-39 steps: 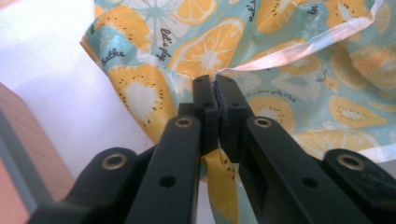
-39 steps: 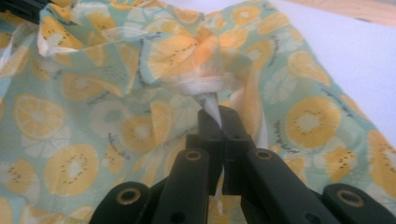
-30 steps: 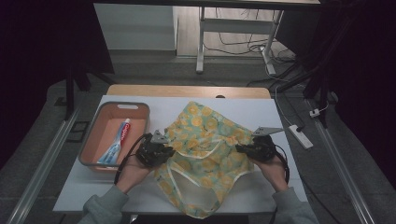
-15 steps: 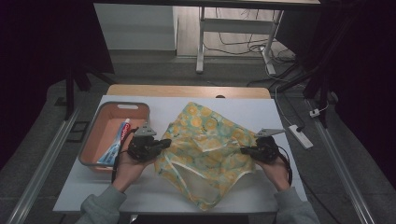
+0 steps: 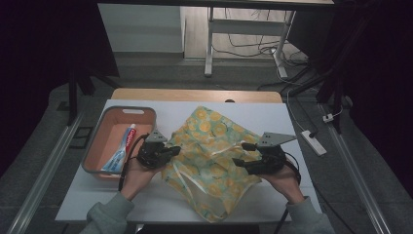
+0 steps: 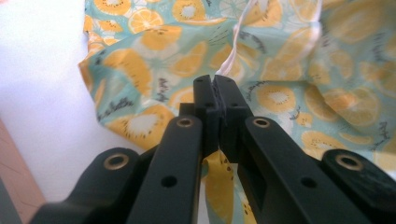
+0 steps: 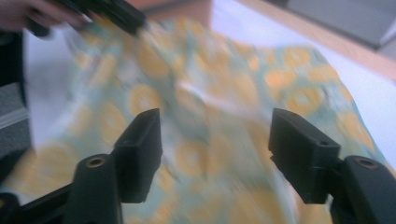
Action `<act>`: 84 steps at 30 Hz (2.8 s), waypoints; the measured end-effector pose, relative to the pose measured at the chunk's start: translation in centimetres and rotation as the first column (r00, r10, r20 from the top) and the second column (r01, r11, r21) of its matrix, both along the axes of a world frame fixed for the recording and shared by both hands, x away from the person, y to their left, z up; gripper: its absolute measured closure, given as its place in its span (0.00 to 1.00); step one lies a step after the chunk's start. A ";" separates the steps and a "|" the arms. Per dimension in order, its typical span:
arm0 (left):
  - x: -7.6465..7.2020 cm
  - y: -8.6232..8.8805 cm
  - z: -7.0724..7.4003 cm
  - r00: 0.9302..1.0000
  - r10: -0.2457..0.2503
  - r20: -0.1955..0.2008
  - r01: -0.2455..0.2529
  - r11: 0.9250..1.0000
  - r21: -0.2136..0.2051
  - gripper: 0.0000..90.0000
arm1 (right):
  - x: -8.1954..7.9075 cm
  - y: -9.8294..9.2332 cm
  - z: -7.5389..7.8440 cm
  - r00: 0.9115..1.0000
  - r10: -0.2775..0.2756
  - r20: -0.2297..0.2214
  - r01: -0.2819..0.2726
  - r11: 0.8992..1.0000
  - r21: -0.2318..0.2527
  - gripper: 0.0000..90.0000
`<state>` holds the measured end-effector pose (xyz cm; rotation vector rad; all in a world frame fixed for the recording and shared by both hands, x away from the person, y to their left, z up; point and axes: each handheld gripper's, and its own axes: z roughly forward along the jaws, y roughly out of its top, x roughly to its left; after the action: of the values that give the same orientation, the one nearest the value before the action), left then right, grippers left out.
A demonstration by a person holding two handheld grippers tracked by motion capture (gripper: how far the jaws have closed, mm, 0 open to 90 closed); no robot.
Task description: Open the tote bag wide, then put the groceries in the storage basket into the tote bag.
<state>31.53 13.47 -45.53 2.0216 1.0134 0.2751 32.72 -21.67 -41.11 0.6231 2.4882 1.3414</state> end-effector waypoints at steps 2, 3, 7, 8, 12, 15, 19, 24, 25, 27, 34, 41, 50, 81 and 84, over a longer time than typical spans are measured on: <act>0.0 -0.1 0.0 1.000 -0.005 0.000 0.005 1.000 0.004 0.97 | -0.1 1.3 0.5 0.999 0.020 0.032 -0.020 1.000 -0.004 0.34; 0.0 -0.2 0.0 1.000 -0.007 -0.001 0.007 1.000 0.005 0.97 | 0.1 2.1 0.6 0.999 0.033 0.034 -0.033 0.999 -0.016 0.34; 0.0 -0.4 -0.2 1.000 -0.015 -0.003 0.015 1.000 0.013 0.97 | 2.1 5.5 -1.5 0.998 0.053 0.016 -0.051 0.993 -0.102 0.27; 0.0 -0.4 -0.2 1.000 -0.015 -0.003 0.015 1.000 0.012 0.97 | 2.7 6.3 -2.3 0.998 0.055 0.013 -0.053 0.990 -0.131 0.25; 0.0 -0.3 -0.2 1.000 -0.016 -0.006 0.016 1.000 0.010 0.97 | 4.7 8.7 -5.1 0.999 0.043 0.005 -0.041 0.968 -0.249 0.26; -0.1 -0.3 -0.2 1.000 -0.021 -0.008 0.021 1.000 0.012 0.97 | 5.8 9.0 -6.9 1.000 0.030 0.002 -0.028 0.944 -0.328 0.50; -0.2 -0.2 -0.3 1.000 -0.024 -0.006 0.024 1.000 0.021 0.96 | 6.8 8.1 -7.1 0.997 0.028 -0.069 -0.045 0.967 -0.252 0.94; -0.5 0.1 0.0 1.000 -0.029 0.009 0.029 1.000 0.001 0.95 | 6.2 6.9 -3.3 0.997 0.034 -0.063 -0.040 0.994 -0.100 0.99; -0.6 0.2 0.2 0.999 -0.030 0.017 0.031 1.000 -0.002 0.95 | 6.1 6.8 -2.7 0.998 0.031 -0.056 -0.036 0.996 -0.082 0.99; -0.7 0.2 0.6 0.999 -0.032 0.032 0.033 0.999 -0.012 0.93 | 5.7 6.6 -1.1 0.998 0.048 -0.027 -0.049 0.998 -0.026 0.99; -0.8 0.7 1.2 0.998 -0.006 0.060 0.007 1.000 -0.024 0.86 | 6.4 6.8 0.1 0.999 0.033 0.007 -0.033 0.999 0.015 0.99; -0.7 0.3 0.5 0.999 -0.006 0.049 0.006 1.000 0.004 0.53 | 9.3 7.8 -3.9 0.995 -0.011 -0.102 0.008 1.000 -0.027 0.99; -2.7 2.9 3.9 0.993 -0.080 0.084 0.089 0.990 -0.110 0.24 | 9.7 8.2 -4.8 0.994 -0.007 -0.112 0.001 0.999 -0.052 0.99; 1.6 10.6 1.2 0.975 0.221 -0.009 -0.219 0.969 0.116 0.27 | 8.3 7.4 -3.8 0.997 -0.002 -0.075 0.000 1.000 -0.029 0.99; 2.0 11.3 0.7 0.967 0.251 -0.028 -0.246 0.961 0.129 0.27 | 8.4 7.4 -3.9 0.997 -0.003 -0.083 0.001 1.000 -0.025 0.99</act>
<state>33.51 24.78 -44.86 2.0174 1.3100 0.4381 41.11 -14.27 -45.05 0.6894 2.5642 1.3072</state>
